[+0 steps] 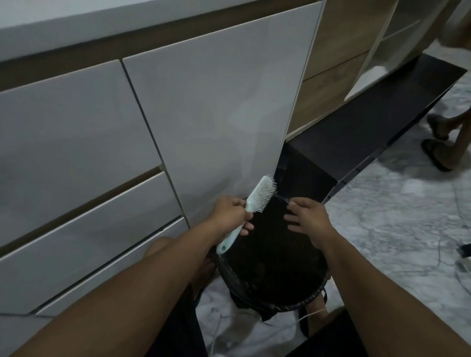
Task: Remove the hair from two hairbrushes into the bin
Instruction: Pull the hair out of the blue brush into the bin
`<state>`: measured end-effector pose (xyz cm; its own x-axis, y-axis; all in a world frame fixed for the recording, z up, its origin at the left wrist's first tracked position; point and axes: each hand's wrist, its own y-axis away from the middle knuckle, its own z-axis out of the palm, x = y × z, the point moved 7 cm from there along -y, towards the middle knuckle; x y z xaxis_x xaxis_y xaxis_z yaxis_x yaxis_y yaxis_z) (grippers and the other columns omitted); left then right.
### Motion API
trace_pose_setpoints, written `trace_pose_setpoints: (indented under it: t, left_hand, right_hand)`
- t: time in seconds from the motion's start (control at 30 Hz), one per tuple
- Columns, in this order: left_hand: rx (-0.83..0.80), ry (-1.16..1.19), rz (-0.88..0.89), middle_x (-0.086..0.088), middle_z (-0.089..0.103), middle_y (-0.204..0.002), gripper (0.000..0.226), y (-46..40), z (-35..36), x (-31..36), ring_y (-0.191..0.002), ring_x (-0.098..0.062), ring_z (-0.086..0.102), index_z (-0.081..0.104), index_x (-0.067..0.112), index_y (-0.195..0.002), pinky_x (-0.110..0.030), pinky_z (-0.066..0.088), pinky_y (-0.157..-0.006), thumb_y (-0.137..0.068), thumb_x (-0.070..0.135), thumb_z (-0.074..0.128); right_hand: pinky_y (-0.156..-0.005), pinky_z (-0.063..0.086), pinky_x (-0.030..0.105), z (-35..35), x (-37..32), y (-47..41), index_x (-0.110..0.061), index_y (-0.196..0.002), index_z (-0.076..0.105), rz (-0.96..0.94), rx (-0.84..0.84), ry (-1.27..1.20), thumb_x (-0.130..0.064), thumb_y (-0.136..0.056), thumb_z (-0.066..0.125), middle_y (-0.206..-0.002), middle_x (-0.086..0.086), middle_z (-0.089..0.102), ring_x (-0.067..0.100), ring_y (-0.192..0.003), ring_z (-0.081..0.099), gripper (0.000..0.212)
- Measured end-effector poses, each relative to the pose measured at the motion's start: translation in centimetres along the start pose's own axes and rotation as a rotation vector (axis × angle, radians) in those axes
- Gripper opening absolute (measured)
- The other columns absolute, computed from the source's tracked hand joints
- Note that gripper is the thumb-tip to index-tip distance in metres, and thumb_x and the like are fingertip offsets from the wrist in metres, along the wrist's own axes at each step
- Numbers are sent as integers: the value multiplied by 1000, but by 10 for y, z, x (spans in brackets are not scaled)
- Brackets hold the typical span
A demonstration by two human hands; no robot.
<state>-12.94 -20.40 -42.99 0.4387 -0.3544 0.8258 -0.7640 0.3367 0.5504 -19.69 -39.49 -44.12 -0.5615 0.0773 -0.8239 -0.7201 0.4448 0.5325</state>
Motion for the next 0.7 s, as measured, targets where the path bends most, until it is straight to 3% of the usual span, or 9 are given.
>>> trace_pose_setpoints:
  t: [0.1,0.17,0.3,0.4,0.5,0.6,0.7]
  left_hand:
    - [-30,4,14,-10,64,-80,18,6,7,4,-61,-19,66,56,12,-92,-24,52,-44,-88,-6,59]
    - [-51,-22,40,-8,66,-80,21,12,13,6,-62,-18,65,60,14,-94,-23,52,-47,-87,-6,60]
    - [-19,-134,123,-9,66,-83,27,23,14,13,-57,-12,59,67,9,-109,-20,49,-47,-86,-4,61]
    - [44,-230,187,-8,67,-81,37,29,7,19,-52,-9,56,68,9,-117,-19,46,-44,-83,-3,63]
    - [77,-293,234,-10,69,-80,38,39,3,28,-51,-11,54,71,12,-114,-22,46,-48,-79,-3,65]
    - [72,-388,320,-12,75,-93,38,50,7,41,-63,-13,58,74,12,-111,-24,47,-62,-77,-3,69]
    - [75,-450,393,-13,76,-96,36,62,10,53,-76,-14,61,75,12,-108,-23,47,-69,-75,-3,70]
  right_hand:
    - [-85,57,43,22,-7,11,-10,-121,57,58,-168,-148,-32,-94,58,-115,12,66,26,-101,67,35]
    - [-84,57,42,34,-15,22,-5,-113,59,72,-230,-250,-28,-95,58,-107,14,69,28,-98,68,29]
    - [-75,60,38,21,-23,29,7,-102,63,39,-31,-344,-7,-84,71,-94,22,70,26,-79,70,24]
    - [-75,60,38,-1,-25,33,6,-89,67,23,151,-356,4,-82,68,-95,22,71,26,-79,70,8]
    - [-79,59,38,-14,-35,37,3,-101,67,-32,234,-336,-5,-87,66,-96,19,70,27,-87,70,16]
    - [-76,59,42,-1,-51,43,-11,-121,58,-120,95,-278,-19,-85,72,-108,13,65,30,-96,67,39]
    - [-69,61,42,-11,-61,52,-6,-103,70,-165,229,-295,-11,-82,75,-98,20,69,35,-88,71,23]
